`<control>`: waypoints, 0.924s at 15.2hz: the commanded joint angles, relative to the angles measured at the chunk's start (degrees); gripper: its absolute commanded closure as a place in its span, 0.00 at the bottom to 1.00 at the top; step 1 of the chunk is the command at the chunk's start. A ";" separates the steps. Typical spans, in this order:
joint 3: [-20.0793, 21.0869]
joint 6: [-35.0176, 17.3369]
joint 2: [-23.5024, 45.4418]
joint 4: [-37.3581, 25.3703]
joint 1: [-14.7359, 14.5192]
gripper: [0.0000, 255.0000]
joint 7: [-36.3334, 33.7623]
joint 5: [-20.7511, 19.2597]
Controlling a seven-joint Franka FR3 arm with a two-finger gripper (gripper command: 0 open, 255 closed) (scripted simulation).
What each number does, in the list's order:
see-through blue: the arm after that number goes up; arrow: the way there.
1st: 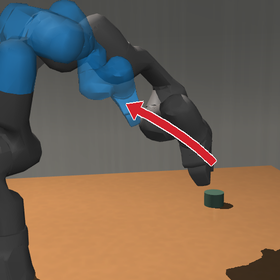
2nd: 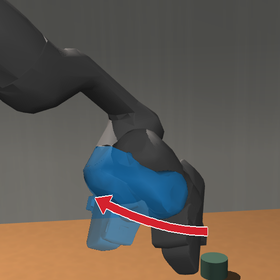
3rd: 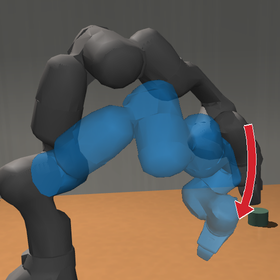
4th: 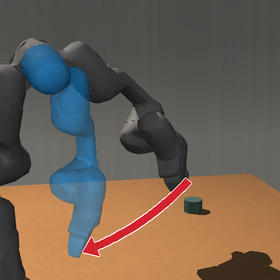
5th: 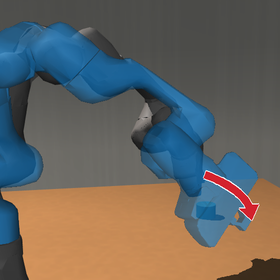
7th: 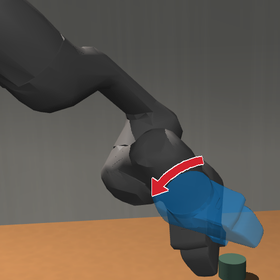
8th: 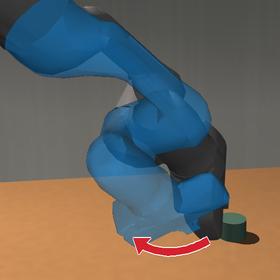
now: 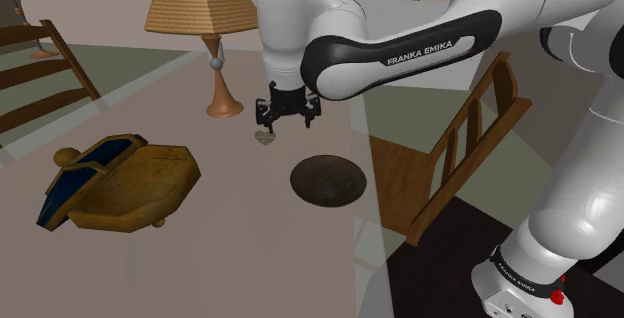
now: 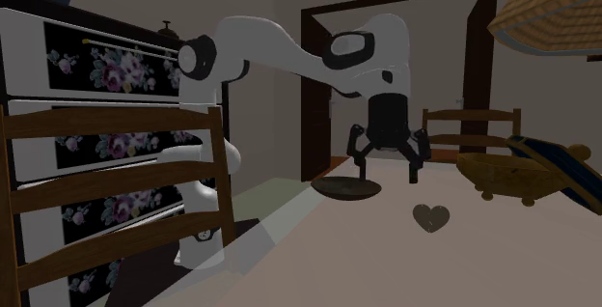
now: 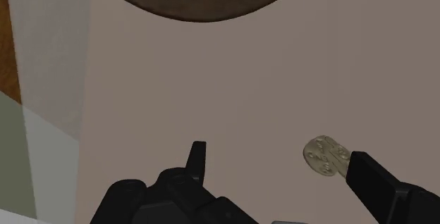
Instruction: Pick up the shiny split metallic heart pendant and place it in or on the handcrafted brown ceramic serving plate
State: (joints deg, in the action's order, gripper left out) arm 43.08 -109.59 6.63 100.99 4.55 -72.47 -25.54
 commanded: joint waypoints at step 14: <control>-4.37 4.10 18.09 -15.63 -9.86 0.00 -12.42 -15.06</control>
State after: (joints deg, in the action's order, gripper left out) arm 38.94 -104.92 21.82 84.65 -5.56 -84.94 -40.80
